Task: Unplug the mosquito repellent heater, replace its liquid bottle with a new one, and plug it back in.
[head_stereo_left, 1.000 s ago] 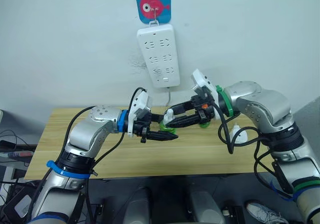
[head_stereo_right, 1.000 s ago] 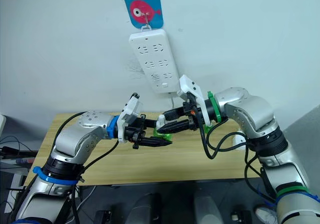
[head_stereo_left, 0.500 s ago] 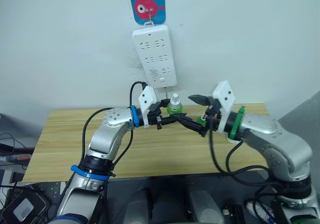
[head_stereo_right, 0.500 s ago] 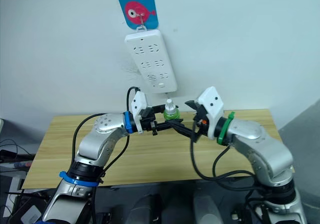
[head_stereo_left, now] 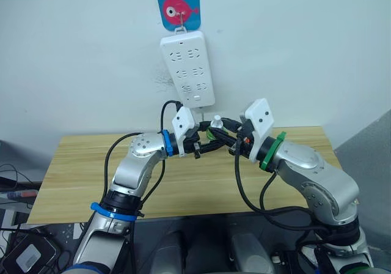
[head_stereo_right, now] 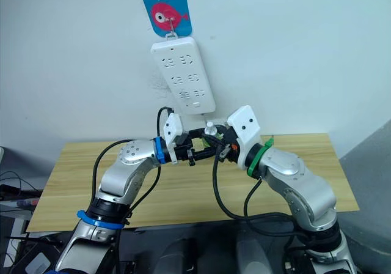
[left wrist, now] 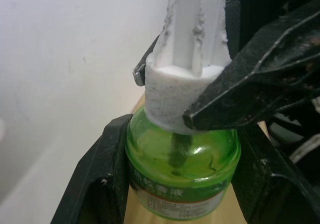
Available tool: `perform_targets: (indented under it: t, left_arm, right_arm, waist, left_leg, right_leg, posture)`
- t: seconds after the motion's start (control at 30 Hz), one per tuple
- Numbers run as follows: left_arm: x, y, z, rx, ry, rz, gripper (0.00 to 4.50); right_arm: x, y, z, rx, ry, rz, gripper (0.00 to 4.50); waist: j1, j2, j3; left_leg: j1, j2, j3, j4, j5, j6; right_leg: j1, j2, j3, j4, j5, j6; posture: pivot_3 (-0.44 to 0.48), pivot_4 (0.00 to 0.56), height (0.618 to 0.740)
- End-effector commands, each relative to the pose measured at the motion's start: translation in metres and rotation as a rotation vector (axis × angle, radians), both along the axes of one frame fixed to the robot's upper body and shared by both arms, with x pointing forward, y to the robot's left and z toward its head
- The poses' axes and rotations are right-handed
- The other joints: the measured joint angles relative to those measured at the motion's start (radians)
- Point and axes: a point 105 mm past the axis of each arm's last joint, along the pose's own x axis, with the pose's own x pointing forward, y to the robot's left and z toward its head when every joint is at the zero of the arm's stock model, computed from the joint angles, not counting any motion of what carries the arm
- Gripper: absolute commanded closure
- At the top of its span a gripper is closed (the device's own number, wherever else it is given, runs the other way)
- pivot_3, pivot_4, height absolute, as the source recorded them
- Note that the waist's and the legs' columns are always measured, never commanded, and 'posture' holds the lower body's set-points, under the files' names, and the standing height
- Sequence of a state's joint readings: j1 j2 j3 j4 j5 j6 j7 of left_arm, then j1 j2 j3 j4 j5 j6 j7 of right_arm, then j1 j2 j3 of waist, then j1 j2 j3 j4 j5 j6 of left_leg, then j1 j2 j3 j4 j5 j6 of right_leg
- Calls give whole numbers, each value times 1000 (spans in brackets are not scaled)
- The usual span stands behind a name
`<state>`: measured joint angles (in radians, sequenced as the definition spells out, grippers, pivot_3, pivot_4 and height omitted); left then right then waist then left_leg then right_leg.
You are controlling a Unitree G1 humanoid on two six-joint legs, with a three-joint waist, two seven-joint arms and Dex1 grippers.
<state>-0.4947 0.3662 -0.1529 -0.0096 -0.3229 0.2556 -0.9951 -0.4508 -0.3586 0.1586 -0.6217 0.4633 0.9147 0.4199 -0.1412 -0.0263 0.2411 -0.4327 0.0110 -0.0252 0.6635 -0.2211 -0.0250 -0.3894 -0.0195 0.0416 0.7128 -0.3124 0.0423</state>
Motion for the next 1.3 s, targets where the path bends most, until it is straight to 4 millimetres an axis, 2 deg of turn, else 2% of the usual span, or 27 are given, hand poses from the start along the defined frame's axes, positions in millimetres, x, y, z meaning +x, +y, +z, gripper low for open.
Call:
perform_targets:
  t: [0.03, 0.13, 0.23, 0.4, 0.47, 0.53, 0.6, 0.63, 0.7, 0.73, 0.87, 1.0, 1.07, 1.17, 1.3]
  left_arm:
    - [-17, 1, 9, -3, -4, -114, 2219]
    - [-30, 9, 8, 41, 33, -214, 2219]
    - [-36, 12, 11, 77, 51, -286, 2219]
    - [-35, 12, 11, 85, 18, -294, 2219]
    - [-34, 13, 9, 81, 11, -282, 2219]
    - [-32, 15, 5, 78, 8, -269, 2219]
    - [-31, 17, 2, 80, 4, -266, 2219]
    - [-31, 17, 2, 80, 2, -264, 2219]
    - [-27, 17, 1, 65, -2, -244, 2219]
    - [-25, 16, 1, 59, -4, -235, 2219]
    - [-21, 14, 2, 42, -3, -229, 2219]
    - [-22, 10, 2, 48, -11, -254, 2219]
    - [-23, 8, 2, 55, -17, -266, 2219]
    - [-23, 7, 3, 54, -17, -270, 2219]
    - [-25, 5, 7, 51, -25, -274, 2219]
  right_arm:
    - [-17, 16, 13, -18, -48, 270, 3437]
    - [-14, 14, 13, -115, -33, 469, 3437]
    - [-10, 8, 13, -185, 101, 673, 3437]
    - [-6, -4, 21, -211, 159, 727, 3437]
    - [0, -9, 25, -207, 138, 661, 2709]
    - [4, -23, 27, -233, 88, 572, 2040]
    - [4, -31, 27, -249, 68, 535, 1251]
    - [2, -35, 26, -264, 54, 512, 993]
    - [-2, -46, 21, -267, -2, 393, 205]
    - [-5, -49, 19, -267, -19, 356, 56]
    - [-28, -34, 10, -200, -59, 272, 0]
    - [-26, -6, 15, -50, -87, 152, 0]
    - [-21, 2, 15, -22, -86, 128, 0]
    - [-14, 7, 13, -23, -86, 101, 0]
    - [3, -6, 18, -18, -89, 54, 0]
  waist:
    - [-1, 0, 0]
    - [-3, 0, 0]
    - [-3, 1, 1]
    - [6, 1, 0]
    - [4, 1, 0]
    - [5, 1, 0]
    - [5, 1, 0]
    - [4, 1, 0]
    - [3, 1, 0]
    - [5, 1, 0]
    - [0, 1, 0]
    - [-7, 2, -1]
    - [-6, 2, -2]
    - [-5, 2, -2]
    - [-2, 2, -3]
  left_leg:
    - [0, 0, 0, 0, 0, 0]
    - [0, 1, 1, 0, 0, 0]
    - [1, 1, 1, 0, 0, 0]
    - [0, 0, -2, 0, 0, 0]
    - [0, 0, -2, 0, 0, 1]
    - [0, 0, -1, 0, 0, 1]
    - [0, 0, -2, 0, 0, 0]
    - [0, 0, -1, 0, 0, 0]
    - [0, 0, -1, 0, 0, 0]
    - [0, 0, -1, 1, 0, 0]
    - [0, 0, -1, 0, 0, 0]
    - [0, 2, 0, 0, 0, 0]
    - [0, 2, -1, 0, 0, 0]
    - [0, 0, 0, 0, 0, 0]
    - [0, -1, 0, 0, 0, 0]
  right_leg:
    - [0, 0, 0, 0, 0, 0]
    - [0, 1, -1, -1, 0, 0]
    - [1, 2, -1, -1, 0, 0]
    - [1, 0, -2, -1, 0, 0]
    - [1, -1, -1, -1, 0, 0]
    - [1, -1, -1, -1, 0, 0]
    - [1, -1, -1, -1, 0, 0]
    - [1, -1, -1, -1, 0, 0]
    - [1, -1, -1, -1, 0, 0]
    - [1, -1, -1, -1, 0, 0]
    - [1, 0, 0, 0, 0, 0]
    - [0, 1, 0, 0, 0, 0]
    - [0, 1, 0, 0, 0, 0]
    - [0, 1, 0, 0, 0, 0]
    - [1, 0, 0, -1, 0, 0]
  posture:
    - [-207, 189, 740]
    - [-207, 192, 740]
    - [-193, 193, 740]
    - [-178, 187, 740]
    - [-188, 183, 740]
    - [-197, 183, 740]
    - [-197, 183, 740]
    - [-203, 184, 740]
    - [-206, 185, 740]
    - [-206, 185, 740]
    - [-223, 185, 740]
    - [-237, 179, 740]
    - [-240, 175, 740]
    - [-241, 172, 740]
    - [-232, 164, 740]
